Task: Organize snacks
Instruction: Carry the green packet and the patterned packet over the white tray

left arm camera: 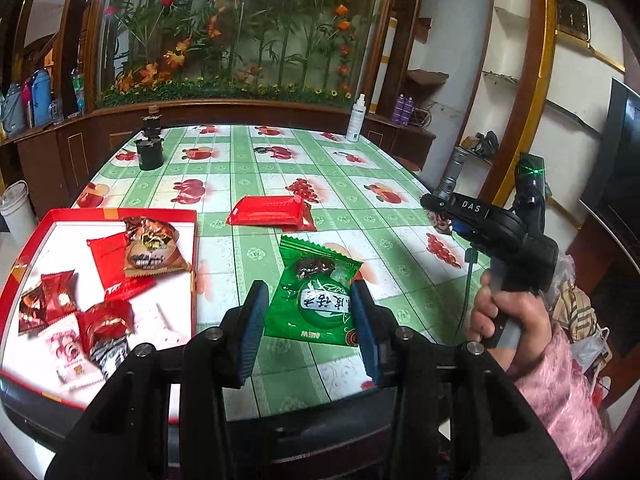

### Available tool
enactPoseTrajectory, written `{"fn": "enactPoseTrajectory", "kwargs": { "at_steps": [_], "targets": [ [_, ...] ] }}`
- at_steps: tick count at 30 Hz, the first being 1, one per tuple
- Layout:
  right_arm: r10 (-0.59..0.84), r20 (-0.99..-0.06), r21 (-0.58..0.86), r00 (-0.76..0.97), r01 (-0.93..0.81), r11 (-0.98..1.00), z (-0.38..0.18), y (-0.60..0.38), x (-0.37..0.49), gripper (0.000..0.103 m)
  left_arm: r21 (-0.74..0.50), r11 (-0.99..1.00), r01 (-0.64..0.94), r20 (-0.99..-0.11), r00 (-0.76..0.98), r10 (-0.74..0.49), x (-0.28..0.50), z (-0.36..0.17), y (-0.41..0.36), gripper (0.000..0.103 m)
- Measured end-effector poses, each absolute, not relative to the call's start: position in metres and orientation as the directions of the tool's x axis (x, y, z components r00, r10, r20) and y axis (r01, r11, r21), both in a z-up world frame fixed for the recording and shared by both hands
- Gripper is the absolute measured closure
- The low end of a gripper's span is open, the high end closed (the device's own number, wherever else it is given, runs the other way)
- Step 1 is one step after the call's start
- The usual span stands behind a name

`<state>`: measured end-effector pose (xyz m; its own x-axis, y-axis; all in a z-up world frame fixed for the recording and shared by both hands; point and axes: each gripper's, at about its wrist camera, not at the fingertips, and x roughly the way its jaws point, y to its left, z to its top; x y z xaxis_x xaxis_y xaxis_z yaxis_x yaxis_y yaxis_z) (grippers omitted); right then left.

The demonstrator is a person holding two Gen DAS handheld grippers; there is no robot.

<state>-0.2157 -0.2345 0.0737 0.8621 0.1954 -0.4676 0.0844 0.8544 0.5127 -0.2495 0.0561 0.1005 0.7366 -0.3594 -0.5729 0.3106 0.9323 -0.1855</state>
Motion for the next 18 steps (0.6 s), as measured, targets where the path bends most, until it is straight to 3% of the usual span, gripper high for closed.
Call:
{"fn": "enactPoseTrajectory", "kwargs": {
  "at_steps": [18],
  "targets": [
    [0.296,-0.469,0.493,0.832,-0.031,0.869,0.07,-0.185,-0.23,0.073,-0.206,0.936,0.285,-0.575,0.739,-0.351,-0.254,0.093,0.069,0.063]
  ]
}}
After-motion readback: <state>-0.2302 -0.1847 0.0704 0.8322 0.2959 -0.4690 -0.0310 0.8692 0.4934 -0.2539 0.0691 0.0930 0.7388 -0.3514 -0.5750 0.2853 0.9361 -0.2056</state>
